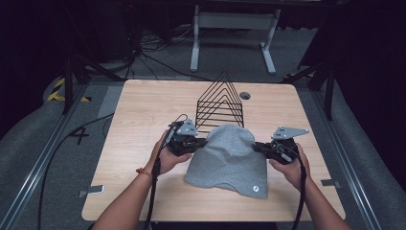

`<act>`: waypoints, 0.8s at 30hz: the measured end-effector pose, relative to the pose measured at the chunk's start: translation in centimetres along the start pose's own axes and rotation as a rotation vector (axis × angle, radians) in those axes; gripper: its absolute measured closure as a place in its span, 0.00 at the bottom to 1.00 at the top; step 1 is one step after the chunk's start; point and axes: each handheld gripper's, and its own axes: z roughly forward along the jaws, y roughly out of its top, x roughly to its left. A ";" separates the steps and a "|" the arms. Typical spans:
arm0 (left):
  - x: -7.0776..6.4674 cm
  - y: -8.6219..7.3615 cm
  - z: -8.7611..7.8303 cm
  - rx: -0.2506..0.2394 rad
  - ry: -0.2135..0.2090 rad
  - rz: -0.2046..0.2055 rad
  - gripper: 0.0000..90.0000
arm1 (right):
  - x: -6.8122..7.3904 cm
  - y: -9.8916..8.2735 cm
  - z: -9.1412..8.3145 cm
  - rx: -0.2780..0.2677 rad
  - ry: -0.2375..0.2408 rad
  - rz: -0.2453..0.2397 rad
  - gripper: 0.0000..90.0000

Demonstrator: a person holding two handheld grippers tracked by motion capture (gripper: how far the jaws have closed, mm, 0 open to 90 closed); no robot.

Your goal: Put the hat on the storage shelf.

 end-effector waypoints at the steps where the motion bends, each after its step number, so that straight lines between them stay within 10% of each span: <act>1: 0.0 0.4 -0.2 0.006 0.007 0.012 0.96 | 0.0 0.3 -0.2 -0.004 -0.002 -0.004 0.95; 24: 2.9 11.8 -7.9 -0.156 0.110 0.076 0.97 | -1.9 13.2 -7.4 -0.195 -0.109 -0.103 0.96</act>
